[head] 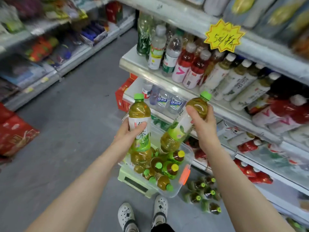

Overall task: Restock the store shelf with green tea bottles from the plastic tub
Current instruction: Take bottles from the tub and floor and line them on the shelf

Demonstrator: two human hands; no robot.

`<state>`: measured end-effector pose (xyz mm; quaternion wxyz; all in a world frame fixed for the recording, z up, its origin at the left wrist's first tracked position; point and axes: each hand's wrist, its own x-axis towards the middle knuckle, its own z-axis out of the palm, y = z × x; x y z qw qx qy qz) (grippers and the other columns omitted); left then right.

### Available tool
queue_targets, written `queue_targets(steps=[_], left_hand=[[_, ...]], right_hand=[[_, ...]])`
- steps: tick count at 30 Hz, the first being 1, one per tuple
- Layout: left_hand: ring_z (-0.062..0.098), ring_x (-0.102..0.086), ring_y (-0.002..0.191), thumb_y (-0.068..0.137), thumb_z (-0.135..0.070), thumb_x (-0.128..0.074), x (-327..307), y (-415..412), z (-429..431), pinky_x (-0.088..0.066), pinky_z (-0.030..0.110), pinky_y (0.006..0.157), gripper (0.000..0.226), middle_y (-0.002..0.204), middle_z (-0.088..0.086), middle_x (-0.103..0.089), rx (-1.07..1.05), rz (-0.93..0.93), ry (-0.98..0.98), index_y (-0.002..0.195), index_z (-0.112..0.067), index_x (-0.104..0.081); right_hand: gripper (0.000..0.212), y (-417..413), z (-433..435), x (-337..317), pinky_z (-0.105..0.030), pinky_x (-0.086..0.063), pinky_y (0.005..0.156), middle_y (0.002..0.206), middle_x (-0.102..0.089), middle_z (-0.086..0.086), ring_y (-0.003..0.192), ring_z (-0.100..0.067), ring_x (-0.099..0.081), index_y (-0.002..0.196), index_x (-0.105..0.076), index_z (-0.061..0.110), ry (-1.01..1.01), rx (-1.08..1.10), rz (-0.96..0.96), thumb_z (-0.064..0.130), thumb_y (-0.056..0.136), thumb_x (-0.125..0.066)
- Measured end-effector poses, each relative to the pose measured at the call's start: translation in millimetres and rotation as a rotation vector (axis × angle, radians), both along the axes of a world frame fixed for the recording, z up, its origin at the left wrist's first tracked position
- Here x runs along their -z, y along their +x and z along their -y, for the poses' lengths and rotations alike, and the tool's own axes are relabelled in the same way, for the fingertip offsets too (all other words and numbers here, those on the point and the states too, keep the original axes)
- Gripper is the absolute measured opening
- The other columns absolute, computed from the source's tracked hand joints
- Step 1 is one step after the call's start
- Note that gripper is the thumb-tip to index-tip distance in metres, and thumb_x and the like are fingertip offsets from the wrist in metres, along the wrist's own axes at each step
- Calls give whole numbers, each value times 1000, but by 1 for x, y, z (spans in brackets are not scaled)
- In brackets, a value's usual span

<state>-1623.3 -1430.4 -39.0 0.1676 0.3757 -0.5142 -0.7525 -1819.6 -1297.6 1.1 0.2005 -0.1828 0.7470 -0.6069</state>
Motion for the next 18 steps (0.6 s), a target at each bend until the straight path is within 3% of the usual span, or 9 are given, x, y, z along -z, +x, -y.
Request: queue_targets(steps=[2,5,8,10,13,15,18], left_hand=[[21,-70,103,72,-44,-77,-24,-4,-3,-54,53,91,61,114,0,-72,33,-39,-70,126,-25,-55],[14,-69,103,62,-51,-78,-60,-12,-8,-53,46,95,66,110,-6,-73,82,-58,-258,121,-26,-61],[13,-69,102,62,-53,-77,-96,-20,-10,-53,43,94,64,108,-7,-73,146,-108,-372,119,-28,-63],[12,-70,98,66,-52,-79,-119,-28,-11,-54,40,89,58,105,-6,-74,171,-134,-428,116,-26,-64],[6,-70,85,79,-33,-78,-157,-42,-12,-52,23,72,32,93,-7,-75,180,-197,-486,107,-21,-67],[4,-69,78,81,-29,-76,-184,-52,-13,-48,15,64,25,86,-7,-75,186,-236,-525,102,-19,-68],[8,-70,81,76,-34,-81,-225,-68,-14,-50,21,69,31,87,-6,-75,198,-300,-544,101,-21,-69]], right_hand=[[45,1,-10,-30,-25,-51,83,104,-71,10,93,-5,-67,116,-59,30,-8,-10,-46,44,78,-79],[48,5,-26,-79,-12,-48,71,103,-70,12,85,4,-65,123,-57,25,-22,-31,-122,38,81,-78],[49,7,-42,-126,-13,-47,71,99,-71,17,83,5,-65,123,-58,26,-22,-35,-244,41,81,-77],[40,6,-52,-155,-10,-47,69,94,-71,19,81,6,-64,117,-59,27,-43,-23,-301,37,82,-77],[32,5,-68,-199,-9,-48,67,92,-70,20,80,5,-64,108,-59,33,-60,-5,-406,39,81,-77],[38,-2,-76,-226,-14,-49,68,96,-71,15,83,3,-65,112,-59,31,-67,20,-479,43,80,-77],[63,-17,-84,-266,-23,-52,74,104,-69,12,88,-2,-66,127,-52,30,-31,66,-626,59,76,-74]])
